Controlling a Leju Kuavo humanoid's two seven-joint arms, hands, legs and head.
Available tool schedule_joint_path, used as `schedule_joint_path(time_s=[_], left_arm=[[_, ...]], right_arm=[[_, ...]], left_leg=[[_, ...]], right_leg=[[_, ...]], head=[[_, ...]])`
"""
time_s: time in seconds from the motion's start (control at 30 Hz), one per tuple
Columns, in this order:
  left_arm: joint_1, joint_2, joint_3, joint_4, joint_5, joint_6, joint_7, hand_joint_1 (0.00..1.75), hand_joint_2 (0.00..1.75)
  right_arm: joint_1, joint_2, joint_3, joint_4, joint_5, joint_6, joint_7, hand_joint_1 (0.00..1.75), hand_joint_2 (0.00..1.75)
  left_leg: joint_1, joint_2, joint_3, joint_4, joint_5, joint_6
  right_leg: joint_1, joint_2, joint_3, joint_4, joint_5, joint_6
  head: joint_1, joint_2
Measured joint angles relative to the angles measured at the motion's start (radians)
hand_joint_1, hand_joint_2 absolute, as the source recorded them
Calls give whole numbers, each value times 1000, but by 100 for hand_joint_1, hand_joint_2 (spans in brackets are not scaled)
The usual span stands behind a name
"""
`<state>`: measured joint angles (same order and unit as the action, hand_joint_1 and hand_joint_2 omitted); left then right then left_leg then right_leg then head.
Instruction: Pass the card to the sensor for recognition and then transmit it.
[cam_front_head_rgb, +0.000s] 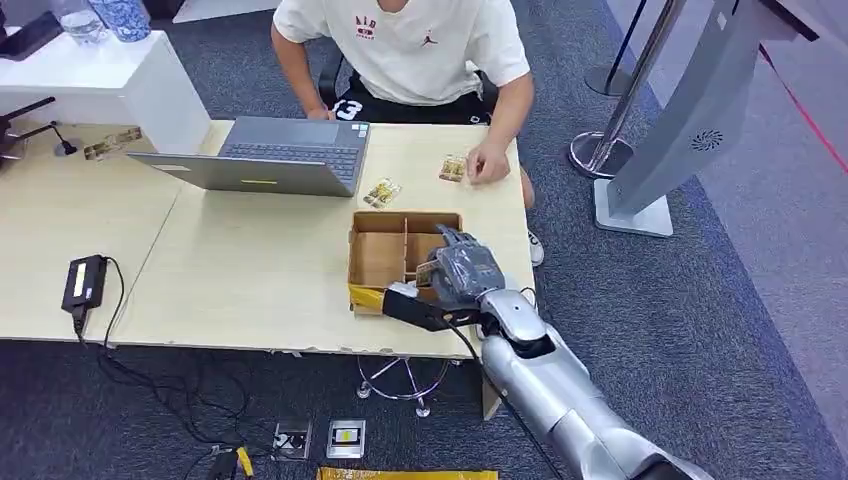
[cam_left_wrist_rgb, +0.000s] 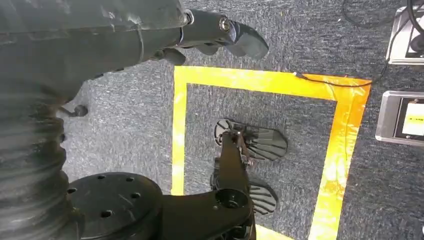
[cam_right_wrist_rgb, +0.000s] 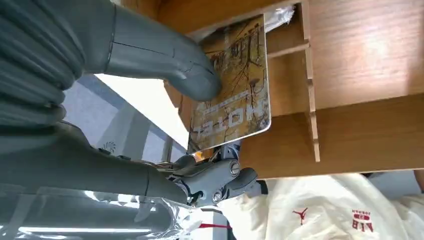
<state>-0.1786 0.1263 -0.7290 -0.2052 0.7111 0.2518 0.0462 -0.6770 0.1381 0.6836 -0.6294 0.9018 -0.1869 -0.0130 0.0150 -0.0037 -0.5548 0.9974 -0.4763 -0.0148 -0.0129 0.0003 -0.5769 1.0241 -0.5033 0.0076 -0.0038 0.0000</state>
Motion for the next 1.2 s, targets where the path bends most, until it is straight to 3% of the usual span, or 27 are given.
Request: schedule_joint_path(time_s=[0.43, 1.0, 1.1, 1.2], left_arm=[[5, 0, 0, 0, 1, 0, -12, 0, 175], [7, 3, 0, 0, 1, -2, -19, 0, 175], [4, 3, 0, 0, -3, -2, -19, 0, 175], [-9, 2, 0, 0, -21, -2, -18, 0, 175]], right_arm=[[-5, 0, -7, -35, -8, -45, 1, 175, 175], [-141, 11, -67, -101, -42, -87, -59, 173, 175], [-198, 20, -84, -100, -50, -117, -92, 175, 175], [-328, 39, -102, -61, -45, -169, -119, 175, 175]], left_leg=[[0, 0, 0, 0, 0, 0], [0, 0, 0, 0, 0, 0], [0, 0, 0, 0, 0, 0], [0, 0, -1, 0, 1, -1]], right_leg=[[0, 0, 0, 0, 0, 0], [0, 0, 0, 0, 0, 0], [0, 0, -1, 0, 0, 0], [0, 1, -2, 0, 1, 0]], head=[[0, 0], [0, 0], [0, 0], [0, 0]])
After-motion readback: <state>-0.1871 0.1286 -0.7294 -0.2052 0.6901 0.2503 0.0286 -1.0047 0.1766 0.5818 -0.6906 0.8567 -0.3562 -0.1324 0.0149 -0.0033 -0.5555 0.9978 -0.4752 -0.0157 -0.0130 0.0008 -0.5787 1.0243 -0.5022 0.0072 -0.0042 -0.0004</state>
